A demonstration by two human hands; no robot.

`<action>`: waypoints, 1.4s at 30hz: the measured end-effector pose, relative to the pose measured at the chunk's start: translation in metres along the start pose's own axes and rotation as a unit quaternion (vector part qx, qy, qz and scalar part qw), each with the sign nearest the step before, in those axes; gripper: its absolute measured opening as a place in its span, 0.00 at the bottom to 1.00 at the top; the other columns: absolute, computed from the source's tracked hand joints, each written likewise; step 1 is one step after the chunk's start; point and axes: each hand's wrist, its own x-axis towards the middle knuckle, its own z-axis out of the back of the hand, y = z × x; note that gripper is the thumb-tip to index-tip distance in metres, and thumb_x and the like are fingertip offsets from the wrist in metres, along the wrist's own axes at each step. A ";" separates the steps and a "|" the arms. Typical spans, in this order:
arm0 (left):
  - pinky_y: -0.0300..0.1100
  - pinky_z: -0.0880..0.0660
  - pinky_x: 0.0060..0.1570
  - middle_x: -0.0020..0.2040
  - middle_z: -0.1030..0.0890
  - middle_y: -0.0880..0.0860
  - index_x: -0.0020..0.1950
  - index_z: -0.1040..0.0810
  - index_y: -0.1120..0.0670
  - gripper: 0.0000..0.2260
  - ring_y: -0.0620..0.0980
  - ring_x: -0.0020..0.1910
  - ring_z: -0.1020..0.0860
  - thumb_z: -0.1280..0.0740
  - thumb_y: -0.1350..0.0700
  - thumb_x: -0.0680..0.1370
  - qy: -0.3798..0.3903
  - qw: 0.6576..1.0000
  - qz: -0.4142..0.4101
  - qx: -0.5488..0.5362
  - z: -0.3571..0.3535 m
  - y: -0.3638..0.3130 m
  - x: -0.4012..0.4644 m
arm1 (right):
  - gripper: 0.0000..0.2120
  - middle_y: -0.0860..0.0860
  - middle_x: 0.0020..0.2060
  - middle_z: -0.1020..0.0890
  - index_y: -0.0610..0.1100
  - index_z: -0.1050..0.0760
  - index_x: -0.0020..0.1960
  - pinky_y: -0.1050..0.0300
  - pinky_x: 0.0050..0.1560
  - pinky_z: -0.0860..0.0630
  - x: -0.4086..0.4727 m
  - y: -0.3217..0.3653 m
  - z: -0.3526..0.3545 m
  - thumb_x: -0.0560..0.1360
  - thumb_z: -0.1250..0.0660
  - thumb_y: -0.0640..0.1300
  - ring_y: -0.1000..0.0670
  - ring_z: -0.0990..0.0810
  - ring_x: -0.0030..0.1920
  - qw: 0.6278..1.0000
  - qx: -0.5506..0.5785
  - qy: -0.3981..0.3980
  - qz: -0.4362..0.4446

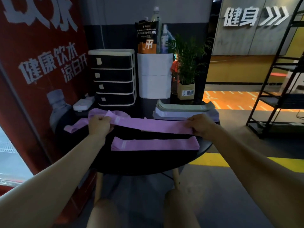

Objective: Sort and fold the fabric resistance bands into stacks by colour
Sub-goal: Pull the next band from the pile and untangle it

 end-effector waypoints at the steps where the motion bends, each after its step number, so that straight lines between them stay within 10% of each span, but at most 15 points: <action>1: 0.53 0.23 0.48 0.33 0.24 0.59 0.35 0.27 0.58 0.09 0.56 0.38 0.23 0.37 0.60 0.76 -0.002 0.999 -0.012 0.033 0.002 0.005 -0.004 | 0.13 0.45 0.30 0.29 0.40 0.29 0.32 0.57 0.31 0.29 -0.001 -0.005 0.002 0.72 0.34 0.29 0.49 0.29 0.31 1.000 -0.014 -0.015 0.001; 10: 0.42 0.36 0.42 0.43 0.27 0.57 0.45 0.30 0.59 0.03 0.54 0.42 0.29 0.36 0.61 0.76 0.020 0.948 -0.115 0.294 0.005 0.031 -0.035 | 0.08 0.40 0.47 0.18 0.34 0.20 0.48 0.65 0.31 0.36 -0.021 -0.028 0.001 0.71 0.30 0.37 0.42 0.22 0.51 0.955 -0.251 -0.136 0.081; 20: 0.41 0.34 0.45 0.46 0.25 0.52 0.48 0.29 0.56 0.06 0.50 0.45 0.28 0.33 0.63 0.74 0.031 0.950 -0.110 0.291 0.014 0.052 -0.041 | 0.08 0.40 0.49 0.22 0.37 0.25 0.51 0.56 0.43 0.31 -0.028 -0.050 -0.015 0.71 0.34 0.34 0.43 0.24 0.47 0.942 -0.274 -0.162 0.102; 25: 0.42 0.33 0.44 0.47 0.25 0.51 0.49 0.30 0.55 0.08 0.50 0.45 0.26 0.33 0.62 0.74 0.036 0.952 -0.131 0.275 0.016 0.059 -0.044 | 0.17 0.42 0.59 0.27 0.40 0.27 0.61 0.50 0.56 0.34 -0.040 -0.045 -0.032 0.72 0.32 0.40 0.39 0.33 0.61 0.878 -0.404 -0.190 0.172; 33: 0.40 0.32 0.51 0.58 0.31 0.54 0.60 0.28 0.55 0.16 0.50 0.52 0.27 0.32 0.62 0.73 0.032 0.942 -0.187 0.276 0.021 0.066 -0.045 | 0.20 0.48 0.62 0.29 0.47 0.28 0.65 0.53 0.64 0.38 -0.048 -0.043 -0.098 0.75 0.34 0.51 0.45 0.34 0.64 0.880 -0.377 0.016 0.289; 42: 0.34 0.37 0.58 0.68 0.30 0.49 0.67 0.28 0.53 0.18 0.48 0.65 0.31 0.38 0.62 0.78 0.088 0.918 -0.233 0.310 0.022 0.069 -0.047 | 0.26 0.48 0.71 0.34 0.50 0.38 0.73 0.49 0.70 0.42 -0.047 -0.048 -0.102 0.77 0.40 0.57 0.44 0.38 0.71 0.863 -0.423 0.029 0.276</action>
